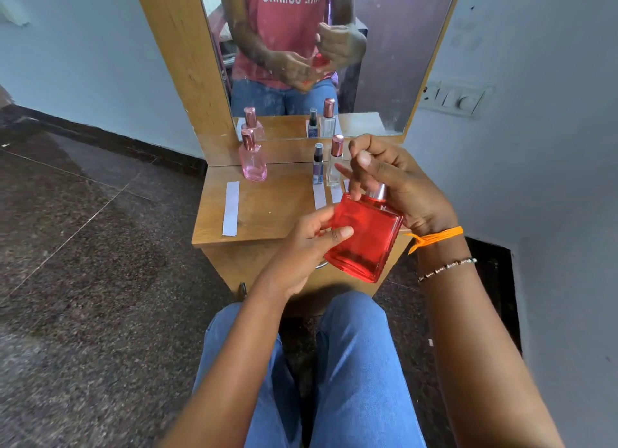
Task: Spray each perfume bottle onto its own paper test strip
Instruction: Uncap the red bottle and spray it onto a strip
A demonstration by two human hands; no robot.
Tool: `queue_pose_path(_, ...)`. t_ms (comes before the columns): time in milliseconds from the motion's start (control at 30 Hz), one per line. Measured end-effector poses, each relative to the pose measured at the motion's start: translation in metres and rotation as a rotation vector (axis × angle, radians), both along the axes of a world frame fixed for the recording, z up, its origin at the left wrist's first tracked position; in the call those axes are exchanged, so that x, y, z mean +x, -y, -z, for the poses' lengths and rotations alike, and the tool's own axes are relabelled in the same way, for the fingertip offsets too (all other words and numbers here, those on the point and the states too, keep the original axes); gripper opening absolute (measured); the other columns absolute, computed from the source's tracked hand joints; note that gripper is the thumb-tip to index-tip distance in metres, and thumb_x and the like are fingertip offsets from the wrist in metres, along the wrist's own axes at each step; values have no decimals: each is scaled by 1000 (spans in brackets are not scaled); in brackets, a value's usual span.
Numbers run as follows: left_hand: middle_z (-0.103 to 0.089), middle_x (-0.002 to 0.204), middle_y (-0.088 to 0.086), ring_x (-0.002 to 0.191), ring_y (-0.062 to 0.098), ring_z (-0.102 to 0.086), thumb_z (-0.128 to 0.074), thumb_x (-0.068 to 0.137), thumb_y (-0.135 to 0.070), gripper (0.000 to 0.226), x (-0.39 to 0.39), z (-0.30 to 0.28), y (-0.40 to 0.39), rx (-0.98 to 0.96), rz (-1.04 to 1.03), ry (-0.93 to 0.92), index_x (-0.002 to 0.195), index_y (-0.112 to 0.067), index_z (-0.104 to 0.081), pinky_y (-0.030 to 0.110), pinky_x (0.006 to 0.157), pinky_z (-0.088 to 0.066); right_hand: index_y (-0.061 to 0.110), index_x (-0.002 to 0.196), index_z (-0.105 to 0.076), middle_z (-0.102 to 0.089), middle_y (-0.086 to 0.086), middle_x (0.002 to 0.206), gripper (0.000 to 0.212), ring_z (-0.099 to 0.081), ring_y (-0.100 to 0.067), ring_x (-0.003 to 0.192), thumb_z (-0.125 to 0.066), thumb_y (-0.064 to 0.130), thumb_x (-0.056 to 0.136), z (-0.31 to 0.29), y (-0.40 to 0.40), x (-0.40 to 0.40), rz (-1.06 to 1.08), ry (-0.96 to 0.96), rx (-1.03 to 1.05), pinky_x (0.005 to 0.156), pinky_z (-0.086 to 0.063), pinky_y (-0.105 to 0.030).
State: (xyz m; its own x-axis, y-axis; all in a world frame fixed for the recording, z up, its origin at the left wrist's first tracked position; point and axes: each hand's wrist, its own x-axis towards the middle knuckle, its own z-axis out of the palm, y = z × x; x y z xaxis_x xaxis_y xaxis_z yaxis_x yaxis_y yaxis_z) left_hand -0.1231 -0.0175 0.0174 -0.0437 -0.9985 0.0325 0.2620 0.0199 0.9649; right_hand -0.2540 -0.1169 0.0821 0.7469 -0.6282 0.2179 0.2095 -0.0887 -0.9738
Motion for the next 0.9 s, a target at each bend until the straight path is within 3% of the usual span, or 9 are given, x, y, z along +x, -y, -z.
queue_pose_path(100,-72,100,-6,98,11,-65,-59,84,-21,28,-10,4,-1,-32,-121,99,104,-38,-66,25,78,-53,16,95,-56,-47,12,48,14,-59,-11,55,-44,10,99,4,0,-1,155,-59,19,65,-49,-20)
queue_pose_path(233,-69,110,3,102,13,-64,-58,85,-30,43,-19,5,-3,-85,-270,373,127,-22,-55,31,84,-55,23,88,-53,-50,9,56,12,-47,-1,53,-49,19,98,9,-5,0,458,-240,-159,54,-37,-13)
queue_pose_path(333,-66,117,5,108,14,-61,-61,87,-22,47,-23,4,0,-133,-383,510,132,-15,-51,36,92,-51,14,88,-45,-50,2,69,15,-48,6,50,-53,24,96,17,-12,8,726,-247,-185,53,-38,-12)
queue_pose_path(367,-66,118,5,109,14,-61,-61,87,-20,46,-24,3,1,-132,-394,520,132,-15,-51,37,93,-50,14,91,-44,-51,1,74,17,-50,7,53,-53,27,96,18,-13,7,728,-262,-165,55,-39,-11)
queue_pose_path(433,-68,113,1,104,11,-62,-60,88,-18,42,-20,3,2,-94,-340,467,128,-20,-53,34,89,-52,17,95,-46,-56,2,80,15,-55,4,64,-52,31,96,16,-10,-3,533,-203,-19,61,-43,-14)
queue_pose_path(533,-71,105,-2,98,12,-65,-60,87,-15,32,1,4,3,17,-77,166,118,-23,-60,27,78,-54,17,99,-45,-64,-5,84,9,-60,-17,81,-47,12,92,12,-3,-20,78,72,231,74,-50,-29)
queue_pose_path(633,-71,103,-1,97,16,-66,-65,80,-23,31,9,7,0,110,86,-35,111,-22,-65,29,72,-55,15,100,-44,-64,-4,83,16,-64,-20,86,-40,3,90,12,-1,-20,-101,139,286,82,-52,-35)
queue_pose_path(767,-73,94,-3,90,12,-68,-61,84,-11,26,-4,9,1,123,-91,-20,108,-19,-65,25,70,-55,13,96,-51,-58,2,72,9,-69,-16,84,-46,6,95,19,-2,-8,77,64,299,74,-56,-28)
queue_pose_path(900,-72,99,1,93,13,-67,-59,87,-9,26,-18,14,2,96,-248,117,108,-23,-65,28,80,-52,9,101,-56,-59,-2,75,12,-70,-13,79,-44,6,98,26,-7,0,390,-141,110,69,-56,-25)
